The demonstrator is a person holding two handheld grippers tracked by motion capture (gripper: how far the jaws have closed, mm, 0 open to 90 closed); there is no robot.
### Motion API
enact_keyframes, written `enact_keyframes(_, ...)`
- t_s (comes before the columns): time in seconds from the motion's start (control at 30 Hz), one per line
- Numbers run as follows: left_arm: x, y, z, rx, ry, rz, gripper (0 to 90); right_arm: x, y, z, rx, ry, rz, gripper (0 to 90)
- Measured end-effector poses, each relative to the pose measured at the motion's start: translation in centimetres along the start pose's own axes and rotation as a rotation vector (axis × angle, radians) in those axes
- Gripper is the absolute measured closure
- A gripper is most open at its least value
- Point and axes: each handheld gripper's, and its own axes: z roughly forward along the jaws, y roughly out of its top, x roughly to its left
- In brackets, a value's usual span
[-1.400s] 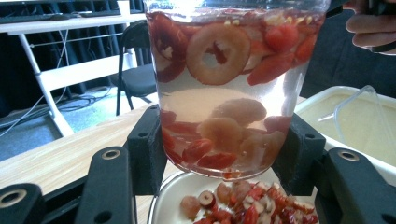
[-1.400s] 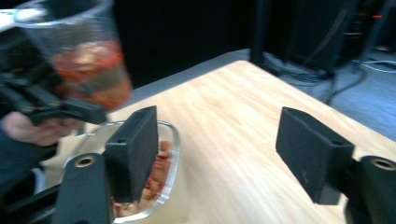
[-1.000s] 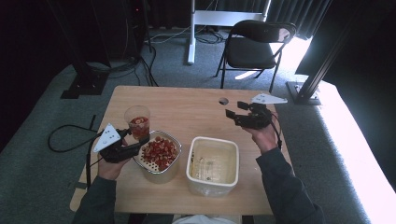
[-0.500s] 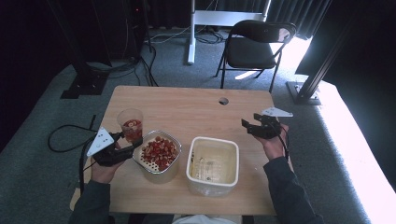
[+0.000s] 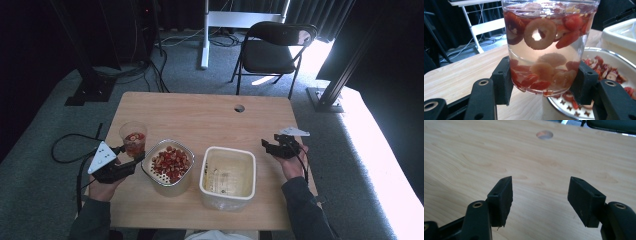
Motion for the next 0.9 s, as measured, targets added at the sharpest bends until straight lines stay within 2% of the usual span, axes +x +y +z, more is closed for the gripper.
enact_keyframes(0.17, 0.0, -0.1, -0.6, 0.013, 0.026, 0.030, 44.3, -0.1, -1.3, 0.6, 0.030, -0.017, 0.007, 36.4)
enact_keyframes(0.27, -0.2, -0.2, -0.8, 0.020, 0.058, 0.062, 44.4, -0.2, -2.1, 1.1, 0.052, -0.029, 0.005, 36.4)
enact_keyframes(0.53, -0.9, -0.1, -0.9, 0.041, 0.108, 0.136, 44.5, -0.3, -2.8, 1.4, 0.070, -0.044, 0.003, 37.7)
enact_keyframes(0.77, -1.4, 0.1, -0.7, 0.070, 0.139, 0.208, 44.5, -0.6, -3.6, 1.5, 0.085, -0.056, 0.012, 37.7)
enact_keyframes(0.9, -1.6, 0.2, -0.5, 0.093, 0.142, 0.243, 44.6, -0.8, -3.8, 1.5, 0.098, -0.065, 0.010, 37.6)
